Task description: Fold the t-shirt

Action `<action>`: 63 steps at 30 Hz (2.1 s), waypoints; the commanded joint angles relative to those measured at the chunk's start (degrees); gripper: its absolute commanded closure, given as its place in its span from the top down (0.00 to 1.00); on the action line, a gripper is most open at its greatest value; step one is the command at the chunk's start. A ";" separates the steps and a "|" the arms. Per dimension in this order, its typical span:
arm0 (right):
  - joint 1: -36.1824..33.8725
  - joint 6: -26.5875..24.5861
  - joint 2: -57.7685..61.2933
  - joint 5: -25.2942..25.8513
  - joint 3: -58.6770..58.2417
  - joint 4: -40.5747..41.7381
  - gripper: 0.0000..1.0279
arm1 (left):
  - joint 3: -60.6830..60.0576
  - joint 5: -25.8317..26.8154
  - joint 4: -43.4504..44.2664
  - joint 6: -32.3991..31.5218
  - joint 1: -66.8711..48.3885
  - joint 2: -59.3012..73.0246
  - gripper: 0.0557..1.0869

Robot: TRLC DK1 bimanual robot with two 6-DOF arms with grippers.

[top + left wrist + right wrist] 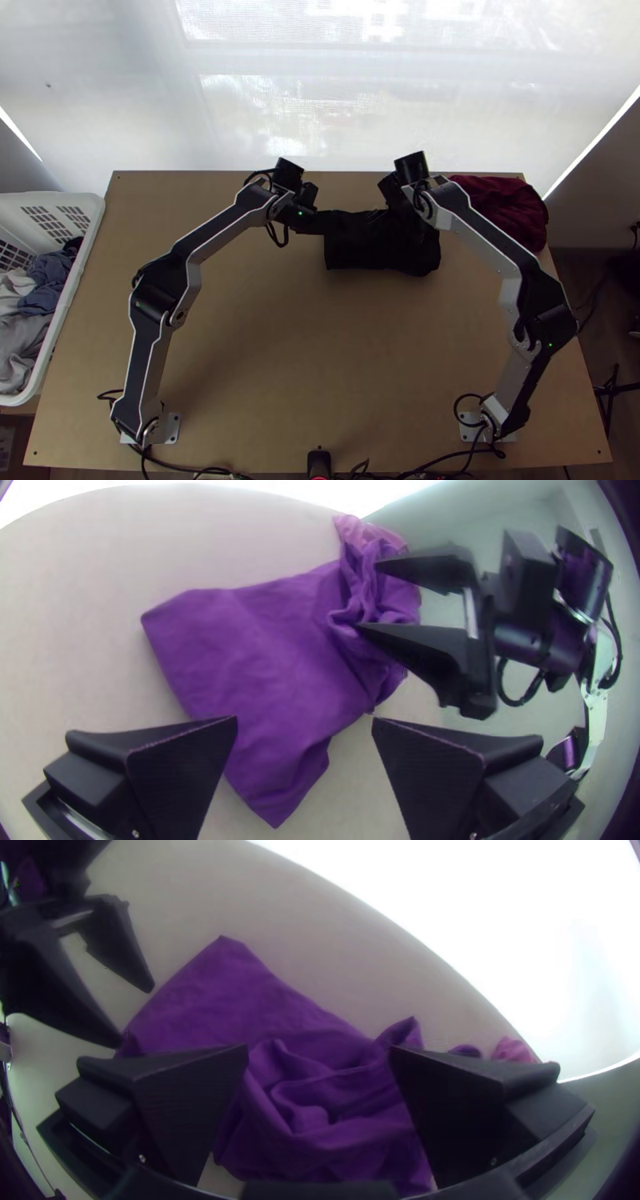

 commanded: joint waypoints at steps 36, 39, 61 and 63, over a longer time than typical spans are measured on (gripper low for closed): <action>-7.91 0.66 -19.20 -3.92 -10.22 -3.40 0.96 | 14.30 -7.83 -7.29 5.92 -2.52 0.86 0.95; -5.18 1.98 -12.96 -4.01 -7.14 -2.88 0.96 | 15.97 -9.50 -3.95 5.66 -3.57 3.15 0.95; -16.08 -0.49 -1.27 -4.09 -21.38 5.83 0.96 | 14.21 -10.03 -6.14 9.70 -4.36 13.43 0.95; -16.61 -0.75 -1.27 -4.09 -21.82 6.09 0.96 | 13.68 -10.03 -7.02 10.05 -4.01 13.43 0.95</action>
